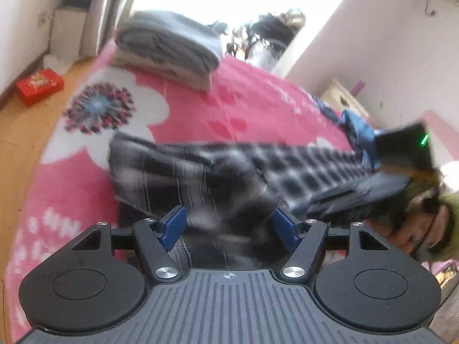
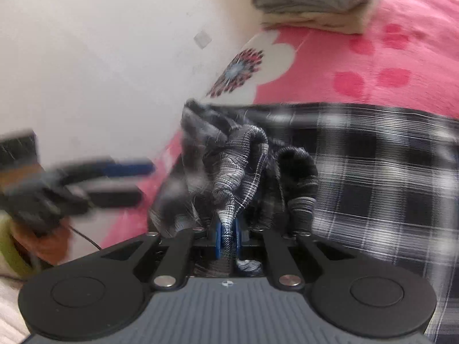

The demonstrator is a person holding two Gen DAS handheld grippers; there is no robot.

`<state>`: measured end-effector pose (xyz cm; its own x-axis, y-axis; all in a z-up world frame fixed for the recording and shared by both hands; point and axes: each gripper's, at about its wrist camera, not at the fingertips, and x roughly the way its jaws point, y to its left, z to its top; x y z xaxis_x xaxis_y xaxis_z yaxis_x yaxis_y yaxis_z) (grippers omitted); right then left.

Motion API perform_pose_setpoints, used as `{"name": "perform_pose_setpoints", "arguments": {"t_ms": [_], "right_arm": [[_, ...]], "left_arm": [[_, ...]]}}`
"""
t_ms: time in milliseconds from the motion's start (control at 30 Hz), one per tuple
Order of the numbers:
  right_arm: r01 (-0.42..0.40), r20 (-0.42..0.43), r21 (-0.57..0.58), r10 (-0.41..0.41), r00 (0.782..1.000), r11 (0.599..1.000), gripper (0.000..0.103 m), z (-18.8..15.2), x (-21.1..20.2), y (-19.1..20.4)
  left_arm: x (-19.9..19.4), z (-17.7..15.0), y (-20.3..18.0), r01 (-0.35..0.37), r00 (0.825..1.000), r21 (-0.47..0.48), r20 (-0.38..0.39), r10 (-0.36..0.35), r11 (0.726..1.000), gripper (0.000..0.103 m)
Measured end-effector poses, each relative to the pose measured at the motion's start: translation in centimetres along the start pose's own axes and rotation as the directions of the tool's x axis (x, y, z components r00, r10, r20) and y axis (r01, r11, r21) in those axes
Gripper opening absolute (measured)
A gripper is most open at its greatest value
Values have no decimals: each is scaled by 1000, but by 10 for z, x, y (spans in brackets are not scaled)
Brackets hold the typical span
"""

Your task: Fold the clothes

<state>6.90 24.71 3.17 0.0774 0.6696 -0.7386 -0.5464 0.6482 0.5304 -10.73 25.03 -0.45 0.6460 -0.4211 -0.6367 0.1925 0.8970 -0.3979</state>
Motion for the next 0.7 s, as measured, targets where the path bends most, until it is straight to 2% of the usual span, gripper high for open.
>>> {"name": "perform_pose_setpoints", "arguments": {"t_ms": [133, 233, 400, 467, 533, 600, 633, 700], "right_arm": [[37, 33, -28, -36, 999, 999, 10, 0, -12, 1], [65, 24, 18, -66, 998, 998, 10, -11, -11, -10], [91, 19, 39, -92, 996, 995, 12, -24, -11, -24], [72, -6, 71, -72, 997, 995, 21, -24, -7, -36], [42, -16, 102, -40, 999, 994, 35, -23, -10, -45], [-6, 45, 128, 0, 999, 992, 47, -20, -26, -54], [-23, 82, 141, 12, 997, 990, 59, -18, -32, -60], [-38, 94, 167, 22, 995, 985, 67, -14, -31, -70]], "left_arm": [[28, -5, -10, -37, 999, 74, -36, 40, 997, 68], [49, -9, -18, -63, 996, 129, -60, 71, 990, 67], [67, -18, -37, -88, 993, 248, -53, 105, 965, 68], [75, -22, -43, -110, 990, 288, -53, 130, 951, 68], [77, -24, -45, -121, 989, 301, -46, 141, 946, 67], [78, -25, -47, -130, 988, 310, -39, 149, 942, 68], [78, -26, -47, -135, 988, 314, -35, 153, 940, 68], [79, -27, -46, -136, 987, 303, -36, 154, 943, 68]]}}
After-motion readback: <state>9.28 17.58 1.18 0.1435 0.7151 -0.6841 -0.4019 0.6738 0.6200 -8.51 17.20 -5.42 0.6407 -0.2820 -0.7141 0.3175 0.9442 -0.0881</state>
